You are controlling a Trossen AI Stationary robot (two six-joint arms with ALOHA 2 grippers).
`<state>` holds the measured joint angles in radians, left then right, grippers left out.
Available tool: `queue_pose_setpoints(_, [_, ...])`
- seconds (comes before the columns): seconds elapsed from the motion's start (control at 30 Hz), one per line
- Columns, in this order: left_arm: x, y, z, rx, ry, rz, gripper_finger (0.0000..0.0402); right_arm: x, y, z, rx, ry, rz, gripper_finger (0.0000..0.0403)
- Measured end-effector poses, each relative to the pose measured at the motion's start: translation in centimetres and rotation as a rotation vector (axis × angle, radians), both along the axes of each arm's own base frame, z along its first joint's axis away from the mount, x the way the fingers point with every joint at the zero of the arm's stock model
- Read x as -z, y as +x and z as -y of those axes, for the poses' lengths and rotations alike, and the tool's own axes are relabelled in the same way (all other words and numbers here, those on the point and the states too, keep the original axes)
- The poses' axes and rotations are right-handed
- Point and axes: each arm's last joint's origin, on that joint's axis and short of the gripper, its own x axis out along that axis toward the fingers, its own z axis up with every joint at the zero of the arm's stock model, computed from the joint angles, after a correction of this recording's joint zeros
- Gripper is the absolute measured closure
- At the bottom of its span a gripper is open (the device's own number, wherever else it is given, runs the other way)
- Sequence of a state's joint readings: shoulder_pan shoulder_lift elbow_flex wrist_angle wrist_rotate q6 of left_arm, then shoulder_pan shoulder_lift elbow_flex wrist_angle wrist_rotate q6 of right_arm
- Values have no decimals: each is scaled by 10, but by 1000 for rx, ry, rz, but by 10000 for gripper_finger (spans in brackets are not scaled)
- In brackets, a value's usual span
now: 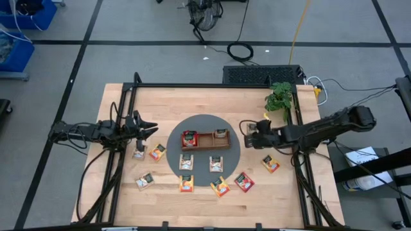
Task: Pick & Place Tea
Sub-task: Put the yellow tea bag into the right section of the wooden organizer
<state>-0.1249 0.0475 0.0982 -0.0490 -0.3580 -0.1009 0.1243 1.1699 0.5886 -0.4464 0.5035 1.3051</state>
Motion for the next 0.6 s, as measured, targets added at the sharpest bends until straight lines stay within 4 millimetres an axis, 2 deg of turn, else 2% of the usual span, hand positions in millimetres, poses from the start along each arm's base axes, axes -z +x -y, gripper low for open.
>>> queue_pose_setpoints(0.13, [0,0,0,0,0,0,309,-15,22,-7,-72,-138,214,379])
queue_pose_setpoints(0.33, [0,0,0,0,0,0,309,-19,49,-13,-171,-234,384,379])
queue_pose_setpoints(0.6, [0,0,0,0,0,0,309,1,73,-19,-211,-269,429,379])
